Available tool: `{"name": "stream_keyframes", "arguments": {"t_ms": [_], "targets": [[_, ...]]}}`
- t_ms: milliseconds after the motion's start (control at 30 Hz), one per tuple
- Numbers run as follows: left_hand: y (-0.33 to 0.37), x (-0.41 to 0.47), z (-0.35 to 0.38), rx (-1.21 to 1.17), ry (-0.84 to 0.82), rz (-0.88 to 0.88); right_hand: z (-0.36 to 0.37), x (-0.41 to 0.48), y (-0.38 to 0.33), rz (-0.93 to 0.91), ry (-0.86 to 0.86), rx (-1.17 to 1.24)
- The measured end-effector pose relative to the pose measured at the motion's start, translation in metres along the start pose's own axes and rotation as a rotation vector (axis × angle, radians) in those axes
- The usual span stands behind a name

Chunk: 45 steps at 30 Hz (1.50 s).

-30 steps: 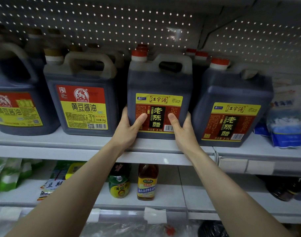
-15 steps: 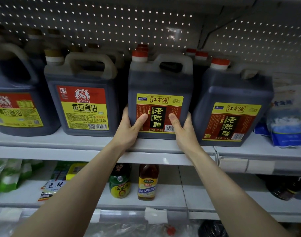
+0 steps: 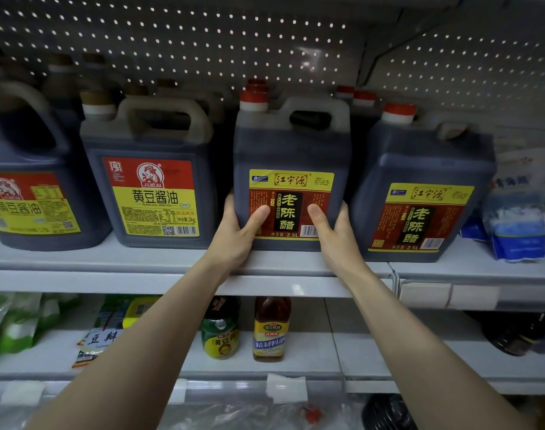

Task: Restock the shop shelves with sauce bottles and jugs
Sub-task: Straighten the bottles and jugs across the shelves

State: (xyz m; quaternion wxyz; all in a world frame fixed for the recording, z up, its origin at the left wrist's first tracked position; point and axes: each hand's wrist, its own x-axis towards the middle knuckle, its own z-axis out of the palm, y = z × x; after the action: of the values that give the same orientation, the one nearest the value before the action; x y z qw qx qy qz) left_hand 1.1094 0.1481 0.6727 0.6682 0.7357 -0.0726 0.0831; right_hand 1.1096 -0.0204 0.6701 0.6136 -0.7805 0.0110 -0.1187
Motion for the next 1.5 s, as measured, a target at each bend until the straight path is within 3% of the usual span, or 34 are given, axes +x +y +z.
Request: {"name": "stream_keyframes", "arguments": {"t_ms": [367, 833, 1233, 1500], "targets": [[0.012, -0.004, 0.001, 0.02, 0.011, -0.05, -0.005, -0.01, -0.008, 0.014, 0.005, -0.015], [0.031, -0.065, 0.022, 0.136, 0.331, -0.078, -0.063, -0.071, -0.015, -0.046, 0.096, 0.03], [0.045, -0.07, 0.135, 0.105, 0.049, -0.078, -0.166, -0.052, 0.007, -0.067, 0.225, -0.069], [0.036, -0.039, 0.177, 0.003, 0.031, 0.008, -0.193, -0.007, 0.026, -0.113, 0.019, -0.002]]}}
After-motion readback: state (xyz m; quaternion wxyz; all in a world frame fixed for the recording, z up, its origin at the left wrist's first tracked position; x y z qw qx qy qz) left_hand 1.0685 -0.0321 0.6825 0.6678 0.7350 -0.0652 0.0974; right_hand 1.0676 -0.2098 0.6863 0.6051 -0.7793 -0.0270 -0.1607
